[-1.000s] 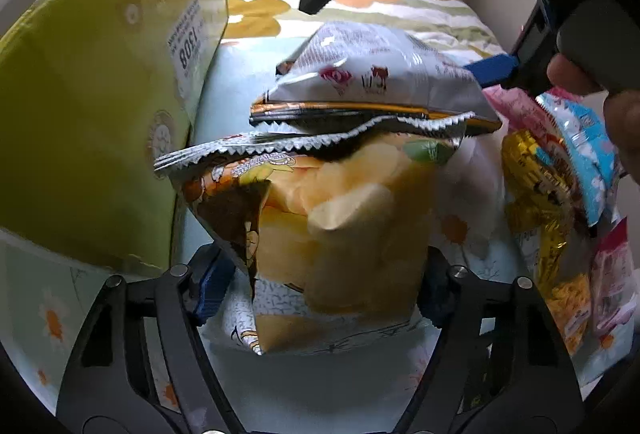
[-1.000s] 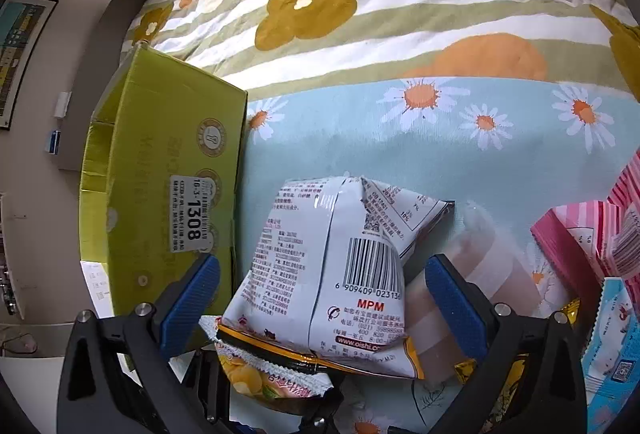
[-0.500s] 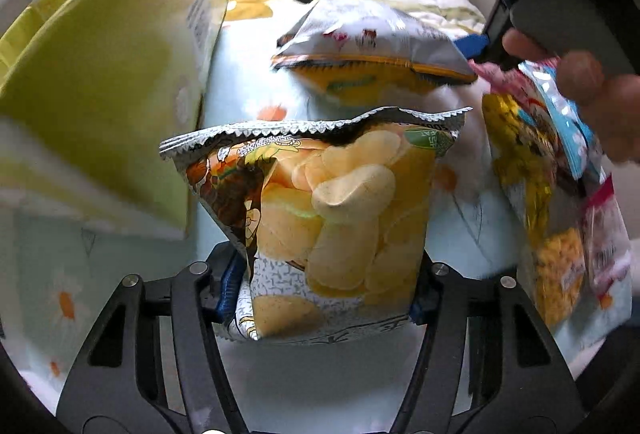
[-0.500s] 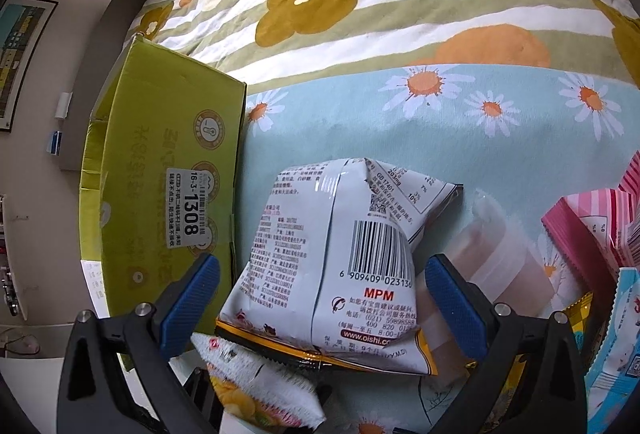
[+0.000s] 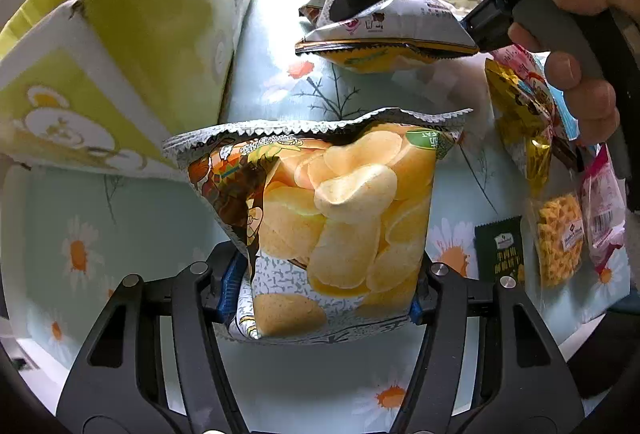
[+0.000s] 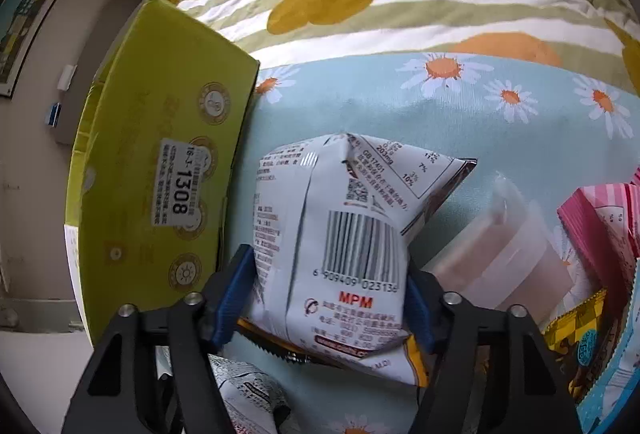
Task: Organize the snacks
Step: 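Grasp the potato chip bag with the left tool while the right tool grasps the white MPM bag, then carry both bags over the yellow box and open both tools to drop them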
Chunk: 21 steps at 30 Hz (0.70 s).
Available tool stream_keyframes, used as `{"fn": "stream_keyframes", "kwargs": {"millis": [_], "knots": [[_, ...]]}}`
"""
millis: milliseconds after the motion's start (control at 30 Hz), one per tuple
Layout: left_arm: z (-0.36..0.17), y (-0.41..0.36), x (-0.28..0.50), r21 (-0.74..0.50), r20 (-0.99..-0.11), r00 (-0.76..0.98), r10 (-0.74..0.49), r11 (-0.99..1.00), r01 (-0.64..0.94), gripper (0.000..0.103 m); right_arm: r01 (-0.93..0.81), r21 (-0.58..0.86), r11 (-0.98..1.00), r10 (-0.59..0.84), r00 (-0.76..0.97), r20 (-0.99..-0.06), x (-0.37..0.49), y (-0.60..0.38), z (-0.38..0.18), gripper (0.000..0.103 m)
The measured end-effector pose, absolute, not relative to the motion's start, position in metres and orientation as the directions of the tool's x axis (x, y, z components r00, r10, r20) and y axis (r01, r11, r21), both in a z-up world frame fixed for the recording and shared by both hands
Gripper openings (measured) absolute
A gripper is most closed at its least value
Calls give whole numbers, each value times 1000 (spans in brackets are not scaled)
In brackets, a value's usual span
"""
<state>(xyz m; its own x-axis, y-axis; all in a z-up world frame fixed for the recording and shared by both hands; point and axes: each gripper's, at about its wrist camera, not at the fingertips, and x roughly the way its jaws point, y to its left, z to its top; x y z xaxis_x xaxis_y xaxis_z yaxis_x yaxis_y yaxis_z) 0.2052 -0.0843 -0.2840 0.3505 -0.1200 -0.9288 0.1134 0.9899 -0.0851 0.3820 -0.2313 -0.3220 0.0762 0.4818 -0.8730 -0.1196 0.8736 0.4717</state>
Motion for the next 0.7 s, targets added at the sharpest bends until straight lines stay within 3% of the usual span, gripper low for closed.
{"fn": "stream_keyframes", "kwargs": {"millis": [467,700], "knots": [[-252,-84,166,-81,-911,394,-120,990,115,58,-191,493,849,525,190,-830,343,-245,-264,55],[-207,-78,141,-69,-875,470,-119,990,123,58,-225,503,834,549,258,-795,312,-258,-213,55]]}}
